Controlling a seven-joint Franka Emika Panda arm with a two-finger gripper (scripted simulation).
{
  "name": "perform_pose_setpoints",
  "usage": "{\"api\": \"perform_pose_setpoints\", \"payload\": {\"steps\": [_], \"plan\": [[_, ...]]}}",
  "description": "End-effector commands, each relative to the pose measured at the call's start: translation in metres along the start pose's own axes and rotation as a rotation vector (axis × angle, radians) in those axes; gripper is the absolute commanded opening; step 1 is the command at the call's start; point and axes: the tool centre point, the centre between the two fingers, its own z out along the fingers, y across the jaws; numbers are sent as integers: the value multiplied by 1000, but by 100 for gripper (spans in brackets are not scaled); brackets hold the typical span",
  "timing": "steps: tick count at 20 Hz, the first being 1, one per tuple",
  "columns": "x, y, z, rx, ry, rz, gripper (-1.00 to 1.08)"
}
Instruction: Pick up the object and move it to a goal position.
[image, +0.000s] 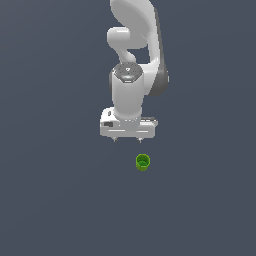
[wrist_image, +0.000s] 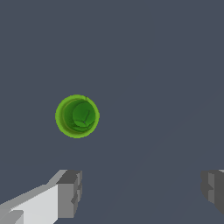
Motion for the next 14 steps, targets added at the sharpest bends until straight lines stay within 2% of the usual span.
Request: {"api": "perform_pose_setpoints", "payload": {"steps": [1, 7, 14], "plan": [[1, -2, 0, -4, 5, -6, 100], [2, -3, 1, -3, 3, -21, 100], [7, -9, 7, -6, -1, -113, 100]]}}
